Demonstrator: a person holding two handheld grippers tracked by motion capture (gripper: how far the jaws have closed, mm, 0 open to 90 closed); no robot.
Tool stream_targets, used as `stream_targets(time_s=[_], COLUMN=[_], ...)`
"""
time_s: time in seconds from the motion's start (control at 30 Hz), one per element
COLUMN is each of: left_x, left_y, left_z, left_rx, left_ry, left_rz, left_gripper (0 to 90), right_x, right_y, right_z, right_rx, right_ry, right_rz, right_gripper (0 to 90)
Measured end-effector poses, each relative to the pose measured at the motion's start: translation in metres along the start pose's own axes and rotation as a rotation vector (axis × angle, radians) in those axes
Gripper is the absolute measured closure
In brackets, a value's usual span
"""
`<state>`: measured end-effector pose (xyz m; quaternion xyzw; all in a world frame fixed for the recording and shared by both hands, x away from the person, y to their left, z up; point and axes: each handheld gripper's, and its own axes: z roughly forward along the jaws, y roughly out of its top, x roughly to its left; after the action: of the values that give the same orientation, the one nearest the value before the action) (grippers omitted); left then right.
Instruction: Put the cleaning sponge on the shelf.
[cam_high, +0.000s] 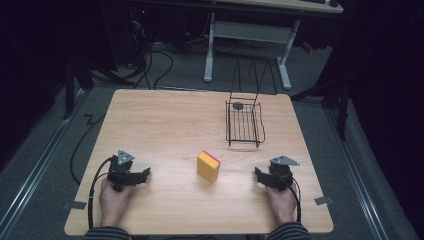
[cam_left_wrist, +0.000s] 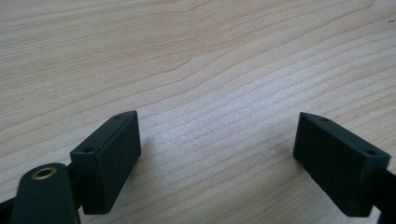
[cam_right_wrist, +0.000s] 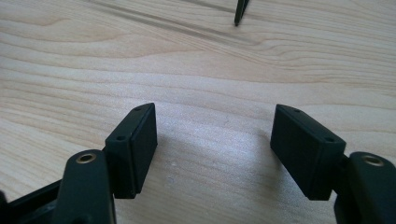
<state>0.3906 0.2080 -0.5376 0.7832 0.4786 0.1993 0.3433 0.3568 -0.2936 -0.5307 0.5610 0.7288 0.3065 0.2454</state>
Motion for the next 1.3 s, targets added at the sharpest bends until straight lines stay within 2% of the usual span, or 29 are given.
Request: stream_targets(time_s=[0.3,0.73,0.93,1.3], left_x=[0.0,0.0,0.0,0.0], left_y=[0.0,0.0,0.0,0.0], left_z=[0.0,0.0,0.0,0.0], left_rx=[0.0,0.002,0.002,0.002], left_ry=[0.0,0.0,0.0,0.0], left_rz=[0.0,0.002,0.002,0.003], left_gripper=[15.5,15.5,15.5,15.5], right_x=[-0.002,0.003,0.007,0.018], right_y=[-0.001,0.0,0.001,0.001], right_z=[-0.003,-0.022,-0.032,-0.041], right_rx=[-0.022,-0.078,-0.111,-0.131], right_ry=[-0.005,0.042,0.071,0.111], right_rz=[-0.006,-0.015,-0.036,-0.076], right_gripper=[34.0,36.0,36.5,36.5])
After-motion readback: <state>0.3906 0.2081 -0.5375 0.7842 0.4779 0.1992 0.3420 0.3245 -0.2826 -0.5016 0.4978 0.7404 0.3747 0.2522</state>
